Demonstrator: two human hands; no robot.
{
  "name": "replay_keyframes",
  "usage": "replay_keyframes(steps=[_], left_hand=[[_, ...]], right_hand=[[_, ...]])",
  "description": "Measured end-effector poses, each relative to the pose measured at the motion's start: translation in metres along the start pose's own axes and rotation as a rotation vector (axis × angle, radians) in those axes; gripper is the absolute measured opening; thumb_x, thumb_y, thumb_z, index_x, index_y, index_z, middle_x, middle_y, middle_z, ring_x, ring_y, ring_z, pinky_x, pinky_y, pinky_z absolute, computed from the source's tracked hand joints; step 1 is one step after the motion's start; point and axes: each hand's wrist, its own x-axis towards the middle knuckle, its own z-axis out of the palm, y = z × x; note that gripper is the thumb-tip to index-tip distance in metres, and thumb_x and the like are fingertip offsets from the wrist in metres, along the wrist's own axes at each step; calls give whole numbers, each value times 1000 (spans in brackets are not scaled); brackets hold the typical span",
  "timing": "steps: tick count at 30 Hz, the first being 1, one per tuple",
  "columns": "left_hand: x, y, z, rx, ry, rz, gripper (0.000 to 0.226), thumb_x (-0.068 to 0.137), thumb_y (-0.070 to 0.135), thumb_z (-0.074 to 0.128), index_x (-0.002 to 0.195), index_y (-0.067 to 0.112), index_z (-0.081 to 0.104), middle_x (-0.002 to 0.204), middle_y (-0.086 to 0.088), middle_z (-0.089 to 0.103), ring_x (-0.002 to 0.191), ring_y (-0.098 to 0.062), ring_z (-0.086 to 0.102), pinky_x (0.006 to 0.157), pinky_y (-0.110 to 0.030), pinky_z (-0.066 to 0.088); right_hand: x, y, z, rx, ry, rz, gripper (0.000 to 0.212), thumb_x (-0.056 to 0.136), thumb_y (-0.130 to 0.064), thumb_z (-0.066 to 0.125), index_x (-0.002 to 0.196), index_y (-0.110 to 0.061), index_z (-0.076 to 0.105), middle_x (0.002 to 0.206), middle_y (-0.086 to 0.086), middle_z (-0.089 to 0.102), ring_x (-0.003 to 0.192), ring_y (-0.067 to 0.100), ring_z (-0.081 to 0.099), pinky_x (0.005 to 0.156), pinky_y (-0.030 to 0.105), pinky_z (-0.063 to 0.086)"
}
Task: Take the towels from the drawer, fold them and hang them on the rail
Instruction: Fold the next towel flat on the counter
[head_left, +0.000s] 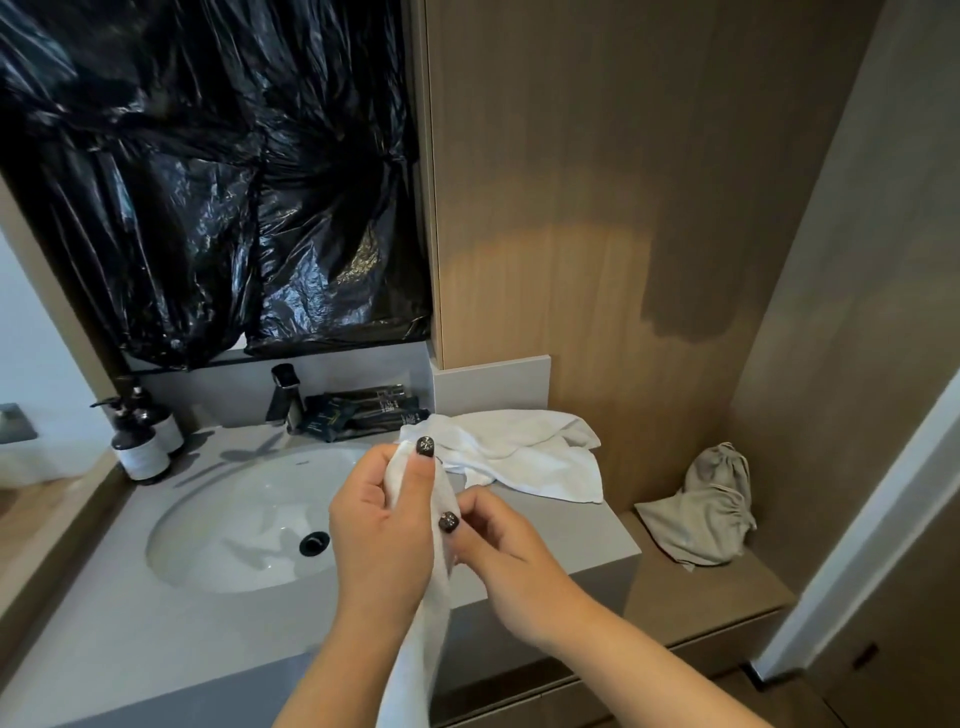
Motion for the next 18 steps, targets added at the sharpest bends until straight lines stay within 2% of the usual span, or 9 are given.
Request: replay_keyframes(steps=[2,4,6,8,10,13,15,18], left_hand=[[0,0,-1,-5,13,-24,26,93,22,63,68,24,60,54,8,50,53,-7,44,51,-27,38],[0,1,0,11,70,-20,21,88,23,66,68,24,61,54,9,52,51,-5,45,49,-24,41],[0,1,0,15,154,-16,20,87,18,70,73,32,66,58,13,59,51,-1,48,48,-14,41],[-1,0,0,3,190,-8,26,88,20,71,74,41,66,54,15,56,48,-2,46,46,-11,38],[-2,-1,1,25,177,11,29,89,24,70,73,47,65,53,17,54,48,-1,46,47,-9,37],[-2,-2,3,47,164,41,27,90,27,68,75,50,63,55,19,56,50,1,47,51,-8,38],[0,-3,3,18,202,26,27,91,27,67,77,49,62,49,18,51,45,-2,42,49,-11,37],[8,-6,3,9,197,-1,27,93,27,65,75,47,61,48,20,51,43,-2,42,47,-14,38]], right_hand=[[-1,1,-1,66,16,-6,16,97,-33,54,88,-20,57,83,-3,57,83,15,52,79,32,46],[-1,1,-7,127,43,6,16,98,-24,56,82,-20,57,82,1,55,80,15,50,71,23,43],[-4,0,-17,184,39,-17,14,94,-18,60,80,-17,57,80,7,51,75,15,46,65,20,39],[-8,0,-26,168,23,-68,10,88,-18,61,79,-14,58,72,0,51,68,8,43,63,18,36],[-13,1,-34,118,19,-81,13,87,-22,62,75,-19,61,67,-9,51,64,5,41,62,18,33],[-22,2,-49,-54,42,-67,35,94,-26,61,60,-32,56,59,-17,42,58,3,32,56,17,26],[-28,6,-61,-221,123,-76,45,98,-24,58,56,-25,44,55,-16,35,54,3,28,53,16,24],[-34,10,-75,-336,283,-87,48,99,-25,55,58,-12,33,56,-8,29,55,7,25,55,24,23]])
